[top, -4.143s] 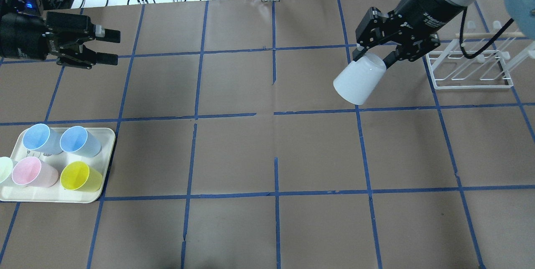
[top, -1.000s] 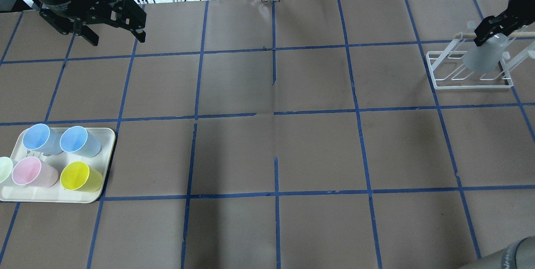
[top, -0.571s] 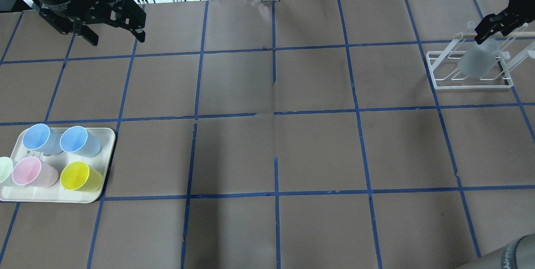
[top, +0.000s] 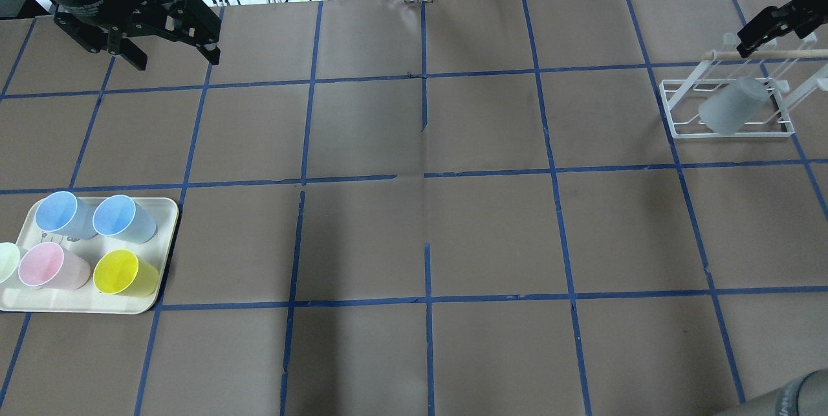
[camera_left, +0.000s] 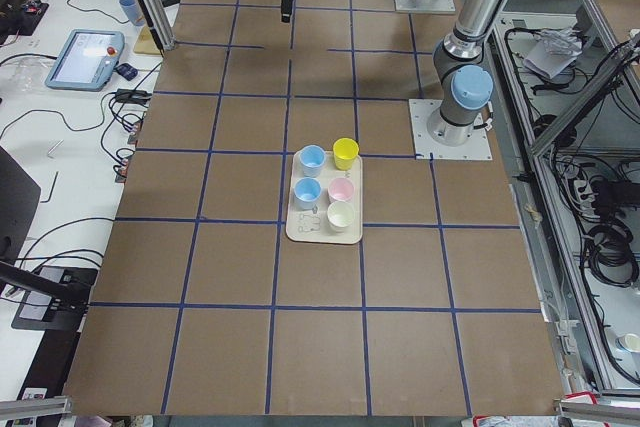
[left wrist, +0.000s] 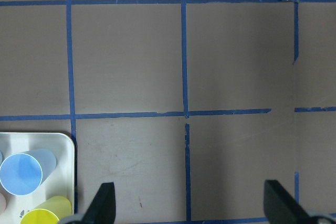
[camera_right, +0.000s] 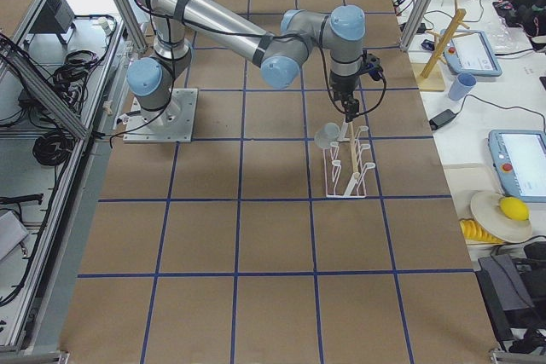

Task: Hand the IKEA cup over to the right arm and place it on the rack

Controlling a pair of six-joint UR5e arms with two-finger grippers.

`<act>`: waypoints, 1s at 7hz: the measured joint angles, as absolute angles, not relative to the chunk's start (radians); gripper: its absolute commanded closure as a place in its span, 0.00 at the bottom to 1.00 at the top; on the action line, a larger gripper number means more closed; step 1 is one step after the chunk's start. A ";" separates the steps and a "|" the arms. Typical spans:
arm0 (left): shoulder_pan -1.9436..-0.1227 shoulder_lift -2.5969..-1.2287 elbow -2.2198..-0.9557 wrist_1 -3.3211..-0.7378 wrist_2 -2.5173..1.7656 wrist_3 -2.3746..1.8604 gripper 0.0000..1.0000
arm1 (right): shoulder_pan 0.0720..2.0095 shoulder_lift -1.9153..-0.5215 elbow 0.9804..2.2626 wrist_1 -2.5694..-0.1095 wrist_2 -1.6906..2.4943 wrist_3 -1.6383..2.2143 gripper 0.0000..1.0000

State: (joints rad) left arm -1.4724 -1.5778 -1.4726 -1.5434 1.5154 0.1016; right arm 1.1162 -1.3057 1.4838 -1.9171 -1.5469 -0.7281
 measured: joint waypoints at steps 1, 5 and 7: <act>-1.472 -1.578 -1.472 -1.544 1.514 0.107 0.00 | 1.123 -1.337 1.436 -1.807 -1.546 -0.723 0.00; -1.460 -1.579 -1.472 -1.548 1.514 0.145 0.00 | 1.253 -1.476 1.378 -1.447 -1.550 -0.473 0.00; -1.462 -1.582 -1.474 -1.554 1.522 0.156 0.00 | 1.392 -1.508 1.380 -1.342 -1.548 -0.214 0.00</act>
